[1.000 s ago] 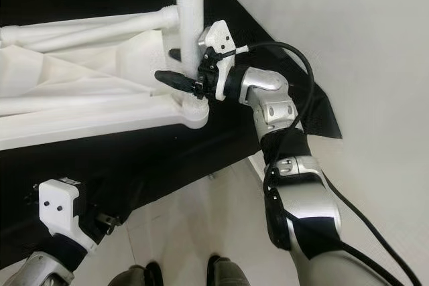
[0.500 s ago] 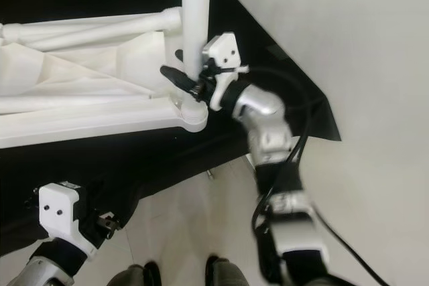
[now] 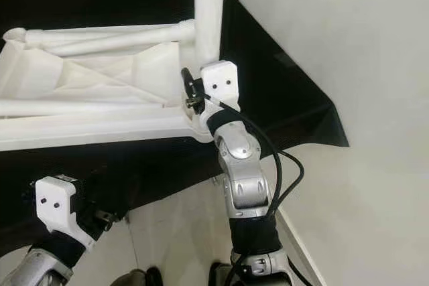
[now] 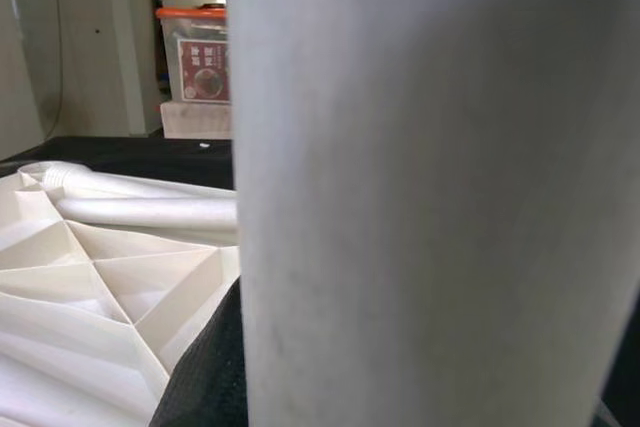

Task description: Building children table

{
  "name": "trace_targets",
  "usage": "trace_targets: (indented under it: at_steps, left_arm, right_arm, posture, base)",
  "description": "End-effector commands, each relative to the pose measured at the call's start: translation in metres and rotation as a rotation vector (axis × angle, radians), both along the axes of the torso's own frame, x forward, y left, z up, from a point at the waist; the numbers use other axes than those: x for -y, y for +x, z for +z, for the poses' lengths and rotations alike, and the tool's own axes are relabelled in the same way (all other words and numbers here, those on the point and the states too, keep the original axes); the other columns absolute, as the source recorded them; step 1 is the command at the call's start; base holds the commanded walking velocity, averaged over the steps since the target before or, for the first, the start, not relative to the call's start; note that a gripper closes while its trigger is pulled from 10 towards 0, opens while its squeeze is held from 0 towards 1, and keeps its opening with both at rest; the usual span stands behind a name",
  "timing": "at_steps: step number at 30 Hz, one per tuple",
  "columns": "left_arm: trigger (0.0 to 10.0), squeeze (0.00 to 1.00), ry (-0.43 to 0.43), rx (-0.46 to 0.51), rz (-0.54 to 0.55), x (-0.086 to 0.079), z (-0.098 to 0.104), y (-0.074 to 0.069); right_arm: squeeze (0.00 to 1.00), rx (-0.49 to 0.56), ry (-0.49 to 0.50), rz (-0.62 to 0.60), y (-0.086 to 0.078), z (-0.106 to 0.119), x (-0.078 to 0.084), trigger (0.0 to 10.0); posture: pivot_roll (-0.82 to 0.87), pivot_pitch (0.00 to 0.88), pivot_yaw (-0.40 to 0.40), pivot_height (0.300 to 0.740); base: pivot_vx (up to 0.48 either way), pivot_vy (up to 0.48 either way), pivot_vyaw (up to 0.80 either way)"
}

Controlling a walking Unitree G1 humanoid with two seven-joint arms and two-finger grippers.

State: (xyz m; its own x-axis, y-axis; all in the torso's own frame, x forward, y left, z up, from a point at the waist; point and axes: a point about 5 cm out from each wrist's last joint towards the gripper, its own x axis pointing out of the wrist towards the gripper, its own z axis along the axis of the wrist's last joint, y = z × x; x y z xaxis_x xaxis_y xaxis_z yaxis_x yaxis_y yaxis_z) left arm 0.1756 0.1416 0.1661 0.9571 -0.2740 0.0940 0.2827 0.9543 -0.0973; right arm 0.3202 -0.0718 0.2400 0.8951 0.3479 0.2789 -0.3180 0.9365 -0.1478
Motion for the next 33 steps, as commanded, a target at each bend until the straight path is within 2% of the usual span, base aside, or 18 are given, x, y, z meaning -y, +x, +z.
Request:
trace_targets:
  at_steps: [1, 2, 4, 5, 6, 9, 10, 11, 15, 17, 20, 25, 26, 27, 29, 30, 33]
  left_arm:
    - [10.0, 0.00, 0.010, -0.032, 0.008, -0.002, -0.007, -0.001]
    - [10.0, 0.00, 0.010, -0.030, 0.009, -0.002, -0.007, 0.000]
    - [10.0, 0.00, 0.010, -0.029, 0.009, -0.001, -0.007, 0.001]
    - [10.0, 0.00, 0.010, -0.029, 0.009, -0.001, -0.007, 0.001]
    - [10.0, 0.00, 0.009, -0.027, 0.009, -0.001, -0.007, 0.001]
    - [10.0, 0.00, 0.006, -0.022, 0.009, -0.001, -0.006, 0.002]
    - [10.0, 0.00, 0.004, -0.021, 0.009, 0.000, -0.006, 0.003]
    - [10.0, 0.00, 0.003, -0.019, 0.008, 0.001, -0.006, 0.003]
    - [10.0, 0.00, 0.002, -0.018, 0.007, 0.001, -0.005, 0.004]
    - [10.0, 0.00, 0.002, -0.017, 0.009, 0.001, -0.005, 0.003]
    - [10.0, 0.00, 0.002, -0.017, 0.010, 0.001, -0.005, 0.002]
    - [10.0, 0.00, 0.002, -0.018, 0.008, 0.002, -0.005, 0.002]
    - [10.0, 0.00, 0.002, -0.019, 0.007, 0.002, -0.005, 0.002]
    - [10.0, 0.00, 0.002, -0.020, 0.007, 0.003, -0.005, 0.001]
    - [10.0, 0.00, 0.002, -0.020, 0.007, 0.003, -0.005, 0.001]
    - [10.0, 0.00, 0.002, -0.021, 0.007, 0.003, -0.006, 0.001]
    - [10.0, 0.00, 0.002, -0.023, 0.007, 0.003, -0.006, 0.000]
  right_arm:
    - [0.00, -0.144, -0.025, 0.022, 0.001, -0.028, -0.011, 10.0]
    - [1.00, -0.137, -0.008, 0.109, 0.000, -0.023, -0.016, 10.0]
    - [1.00, -0.110, 0.015, 0.235, -0.001, -0.013, -0.020, 10.0]
    - [1.00, -0.110, 0.015, 0.235, -0.001, -0.013, -0.020, 10.0]
    - [1.00, -0.100, -0.006, 0.362, 0.003, -0.007, -0.021, 10.0]
    - [1.00, -0.093, -0.094, 0.618, 0.010, -0.002, -0.022, 10.0]
    - [0.65, -0.089, -0.134, 0.685, 0.013, -0.003, -0.024, 10.0]
    - [0.04, -0.077, -0.171, 0.736, 0.016, -0.002, -0.025, 10.0]
    - [0.00, -0.086, -0.200, 0.807, 0.023, 0.002, -0.027, 10.0]
    - [0.00, -0.073, -0.207, 0.885, 0.032, 0.018, -0.027, 10.0]
    - [0.00, -0.063, -0.199, 0.951, 0.037, 0.029, -0.025, 10.0]
    - [0.00, -0.051, -0.196, 1.025, 0.044, 0.039, -0.021, 10.0]
    - [0.00, -0.043, -0.212, 1.050, 0.045, 0.041, -0.021, 8.8]
    - [0.00, -0.042, -0.218, 1.068, 0.046, 0.042, -0.022, 0.7]
    - [0.00, -0.042, -0.218, 1.068, 0.046, 0.042, -0.022, 0.7]
    - [0.00, -0.043, -0.225, 1.090, 0.046, 0.042, -0.022, 0.0]
    - [0.00, -0.048, -0.247, 1.120, 0.046, 0.042, -0.021, 0.0]
  posture:
    - [0.04, 0.243, -0.027, 0.740]
    - [0.04, 0.241, -0.027, 0.740]
    - [0.05, 0.239, -0.030, 0.740]
    - [0.05, 0.239, -0.030, 0.740]
    - [0.04, 0.238, -0.033, 0.740]
    - [0.04, 0.236, -0.031, 0.740]
    - [0.04, 0.237, -0.033, 0.740]
    - [0.05, 0.236, -0.033, 0.740]
    - [0.05, 0.237, -0.034, 0.740]
    - [0.07, 0.237, -0.036, 0.740]
    - [0.08, 0.236, -0.035, 0.740]
    - [0.08, 0.238, -0.039, 0.740]
    - [0.09, 0.238, -0.037, 0.740]
    - [0.09, 0.239, -0.038, 0.740]
    - [0.09, 0.239, -0.038, 0.740]
    - [0.09, 0.237, -0.039, 0.740]
    - [0.09, 0.237, -0.039, 0.740]
  base:
    - [0.000, 0.000, 0.00]
    - [0.000, 0.000, 0.00]
    - [0.000, 0.000, 0.00]
    - [0.000, 0.000, 0.00]
    - [0.000, 0.000, 0.00]
    - [0.000, 0.000, 0.00]
    - [0.000, 0.000, 0.00]
    - [0.000, 0.000, 0.00]
    - [0.000, 0.000, 0.00]
    - [0.000, 0.000, 0.00]
    - [0.000, 0.000, 0.00]
    - [0.000, 0.000, 0.00]
    - [0.000, 0.000, 0.00]
    - [0.000, 0.000, 0.00]
    - [0.000, 0.000, 0.00]
    - [0.000, 0.000, 0.00]
    - [0.000, 0.000, 0.00]
